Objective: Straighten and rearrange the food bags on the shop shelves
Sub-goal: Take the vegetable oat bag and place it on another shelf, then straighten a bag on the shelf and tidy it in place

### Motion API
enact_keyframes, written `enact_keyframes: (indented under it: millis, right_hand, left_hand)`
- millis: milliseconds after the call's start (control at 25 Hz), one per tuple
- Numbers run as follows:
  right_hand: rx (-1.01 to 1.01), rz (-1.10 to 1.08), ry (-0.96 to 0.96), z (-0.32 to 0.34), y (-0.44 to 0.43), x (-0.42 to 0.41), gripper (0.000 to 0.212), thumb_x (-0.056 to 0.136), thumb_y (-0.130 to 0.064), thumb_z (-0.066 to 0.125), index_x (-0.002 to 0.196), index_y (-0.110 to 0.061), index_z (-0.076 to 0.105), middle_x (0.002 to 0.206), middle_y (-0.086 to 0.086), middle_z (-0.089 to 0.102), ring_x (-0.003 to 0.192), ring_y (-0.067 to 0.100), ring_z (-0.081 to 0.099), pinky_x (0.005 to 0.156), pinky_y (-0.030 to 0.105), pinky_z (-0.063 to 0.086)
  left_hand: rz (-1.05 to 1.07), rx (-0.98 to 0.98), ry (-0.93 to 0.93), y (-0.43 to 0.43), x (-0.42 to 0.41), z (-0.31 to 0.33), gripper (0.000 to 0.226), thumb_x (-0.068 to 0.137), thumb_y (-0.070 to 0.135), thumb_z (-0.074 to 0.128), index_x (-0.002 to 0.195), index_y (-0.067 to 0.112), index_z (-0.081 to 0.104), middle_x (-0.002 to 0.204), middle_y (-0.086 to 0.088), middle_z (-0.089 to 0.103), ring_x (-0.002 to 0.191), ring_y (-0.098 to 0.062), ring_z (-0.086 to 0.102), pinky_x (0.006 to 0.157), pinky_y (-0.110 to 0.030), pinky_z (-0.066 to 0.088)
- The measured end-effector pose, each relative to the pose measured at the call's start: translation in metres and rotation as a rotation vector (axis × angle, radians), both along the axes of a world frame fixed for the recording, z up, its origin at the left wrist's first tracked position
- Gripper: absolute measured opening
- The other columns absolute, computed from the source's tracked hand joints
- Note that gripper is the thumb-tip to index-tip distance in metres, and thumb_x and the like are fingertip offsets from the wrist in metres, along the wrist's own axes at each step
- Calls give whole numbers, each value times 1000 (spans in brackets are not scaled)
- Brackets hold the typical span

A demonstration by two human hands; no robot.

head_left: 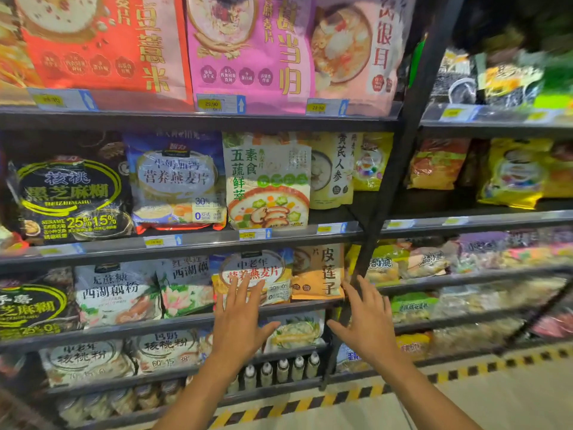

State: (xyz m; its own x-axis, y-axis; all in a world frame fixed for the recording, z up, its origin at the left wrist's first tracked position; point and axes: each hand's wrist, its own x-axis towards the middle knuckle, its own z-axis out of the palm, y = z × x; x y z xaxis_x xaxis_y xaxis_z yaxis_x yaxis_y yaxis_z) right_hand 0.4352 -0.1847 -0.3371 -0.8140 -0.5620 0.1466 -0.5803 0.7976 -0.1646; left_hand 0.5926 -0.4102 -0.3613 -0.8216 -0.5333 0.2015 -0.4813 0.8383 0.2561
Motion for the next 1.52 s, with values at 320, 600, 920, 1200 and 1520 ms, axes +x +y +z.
enact_keyframes:
  millis: [320, 600, 920, 1200, 1520]
  right_hand:
    - [-12, -81, -29, 0, 44, -28, 92, 85, -76, 57, 161, -37, 23, 173, 1, 11, 161, 25, 7, 129, 54, 13]
    - [-88, -173, -4, 3, 105, -98, 89, 86, -74, 58, 161, -36, 27, 174, 1, 10, 161, 26, 10, 127, 54, 13]
    - [-116, -228, 55, 23, 242, -239, 89, 86, -70, 62, 160, -37, 26, 173, 1, 11, 160, 25, 10, 127, 55, 15]
    - [-151, -305, 137, 45, 350, -360, 87, 82, -68, 69, 155, -32, 39, 168, 8, 30, 156, 32, 27, 122, 60, 29]
    - [-206, -351, 120, 55, 396, -490, 88, 88, -69, 62, 160, -31, 30, 173, 3, 15, 159, 26, 13, 127, 54, 17]
  left_hand:
    - [-97, -21, 7, 36, -48, 1, 97, 87, 80, 51, 164, 39, 10, 175, 2, 0, 161, -25, -7, 128, -53, 7]
    - [-252, -47, 21, 93, -141, 13, 95, 88, 77, 53, 164, 39, 10, 175, 4, -3, 161, -23, -8, 128, -49, 2]
    - [-393, 15, 120, 234, -316, 44, 94, 90, 71, 58, 163, 41, 7, 174, 9, -5, 161, -18, -8, 129, -44, 14]
    - [-455, 73, 161, 333, -457, 70, 92, 90, 68, 60, 163, 38, 15, 174, 8, 5, 161, -17, 1, 127, -44, 18]
    - [-495, 215, 130, 377, -599, 78, 96, 89, 67, 64, 165, 33, 14, 174, 7, 7, 161, -17, 2, 128, -44, 16]
